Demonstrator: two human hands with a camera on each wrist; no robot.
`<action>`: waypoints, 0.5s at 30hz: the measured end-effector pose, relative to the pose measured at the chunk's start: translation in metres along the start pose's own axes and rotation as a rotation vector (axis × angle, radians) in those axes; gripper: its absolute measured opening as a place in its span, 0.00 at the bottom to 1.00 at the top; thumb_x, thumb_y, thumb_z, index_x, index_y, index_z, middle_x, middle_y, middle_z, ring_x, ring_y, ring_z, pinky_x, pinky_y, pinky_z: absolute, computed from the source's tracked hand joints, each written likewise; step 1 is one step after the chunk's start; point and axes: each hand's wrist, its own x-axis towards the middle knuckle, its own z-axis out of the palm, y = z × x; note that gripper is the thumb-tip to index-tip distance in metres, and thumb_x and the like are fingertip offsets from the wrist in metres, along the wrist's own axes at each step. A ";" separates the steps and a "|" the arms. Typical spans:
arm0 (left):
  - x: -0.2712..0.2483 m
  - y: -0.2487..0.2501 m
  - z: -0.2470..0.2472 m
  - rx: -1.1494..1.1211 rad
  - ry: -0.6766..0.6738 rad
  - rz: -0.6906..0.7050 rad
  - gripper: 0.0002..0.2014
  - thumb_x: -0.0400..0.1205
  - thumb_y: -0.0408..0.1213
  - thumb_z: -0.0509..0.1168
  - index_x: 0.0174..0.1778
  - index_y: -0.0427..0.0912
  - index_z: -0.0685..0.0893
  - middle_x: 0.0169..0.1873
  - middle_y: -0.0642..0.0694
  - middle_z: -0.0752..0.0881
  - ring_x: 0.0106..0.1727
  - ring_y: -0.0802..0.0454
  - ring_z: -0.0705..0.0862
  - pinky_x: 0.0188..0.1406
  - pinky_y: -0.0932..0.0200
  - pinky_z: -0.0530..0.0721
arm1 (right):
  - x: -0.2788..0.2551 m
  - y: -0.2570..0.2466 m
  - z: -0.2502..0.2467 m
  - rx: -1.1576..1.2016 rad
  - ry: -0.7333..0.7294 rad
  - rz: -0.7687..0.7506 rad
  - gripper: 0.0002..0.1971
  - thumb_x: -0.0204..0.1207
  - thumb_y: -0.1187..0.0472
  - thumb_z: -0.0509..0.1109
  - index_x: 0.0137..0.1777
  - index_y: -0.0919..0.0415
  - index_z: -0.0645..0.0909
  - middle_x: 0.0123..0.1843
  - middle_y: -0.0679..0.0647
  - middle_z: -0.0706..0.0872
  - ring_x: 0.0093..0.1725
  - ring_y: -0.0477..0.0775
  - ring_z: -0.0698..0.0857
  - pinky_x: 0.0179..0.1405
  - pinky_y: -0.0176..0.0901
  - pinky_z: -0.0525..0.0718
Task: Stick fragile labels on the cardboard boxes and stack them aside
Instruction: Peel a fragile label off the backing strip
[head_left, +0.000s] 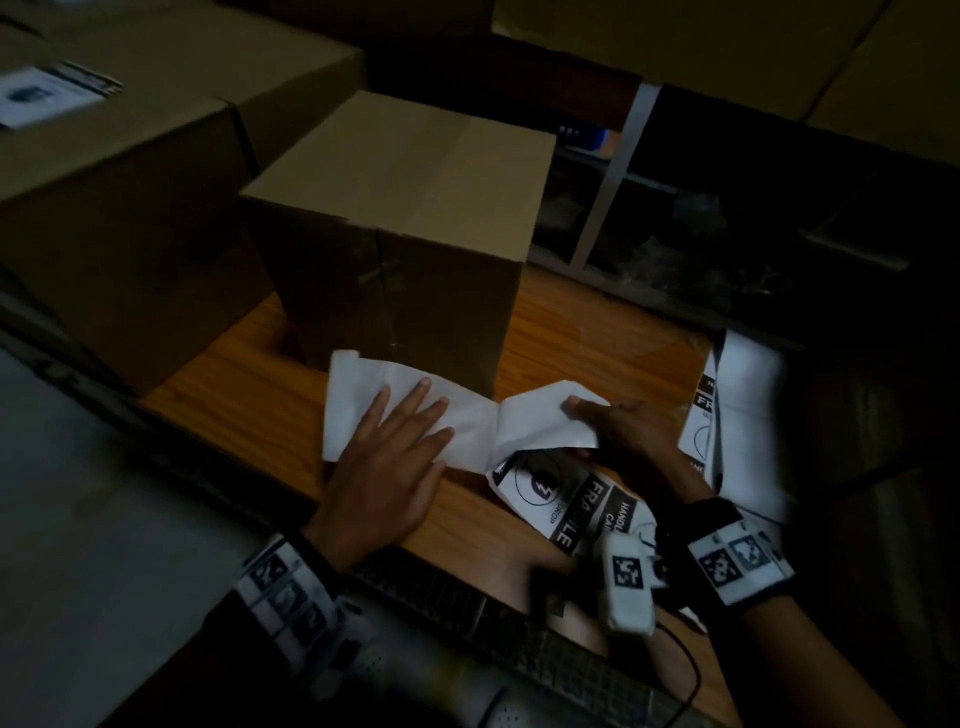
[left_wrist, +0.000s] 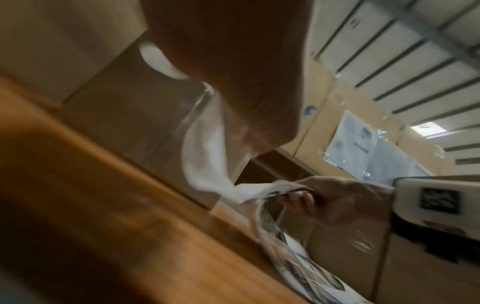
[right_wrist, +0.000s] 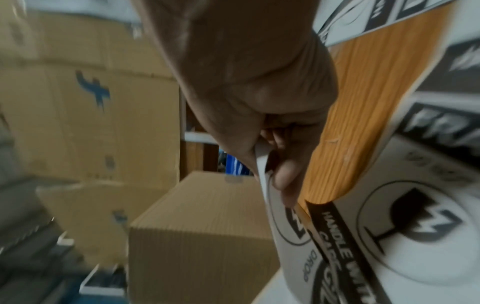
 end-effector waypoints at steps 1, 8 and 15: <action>0.001 0.010 -0.003 0.076 0.000 -0.035 0.19 0.80 0.45 0.60 0.61 0.42 0.87 0.71 0.41 0.81 0.80 0.42 0.69 0.82 0.35 0.52 | 0.001 -0.001 0.000 -0.041 0.009 -0.030 0.11 0.76 0.59 0.77 0.42 0.65 0.80 0.37 0.61 0.83 0.32 0.52 0.84 0.25 0.37 0.84; 0.018 0.030 0.028 0.114 -0.214 -0.259 0.29 0.76 0.67 0.58 0.56 0.48 0.90 0.53 0.48 0.90 0.72 0.46 0.79 0.81 0.33 0.45 | 0.016 -0.016 0.002 -0.318 -0.138 -0.082 0.11 0.78 0.57 0.74 0.50 0.67 0.83 0.44 0.61 0.86 0.39 0.56 0.86 0.40 0.46 0.89; 0.022 0.041 0.051 0.052 -0.327 -0.279 0.35 0.75 0.71 0.59 0.69 0.49 0.83 0.66 0.48 0.83 0.78 0.50 0.69 0.80 0.39 0.30 | 0.028 -0.044 0.020 -0.578 -0.149 -0.174 0.15 0.77 0.55 0.76 0.34 0.64 0.81 0.23 0.51 0.77 0.17 0.43 0.77 0.15 0.32 0.73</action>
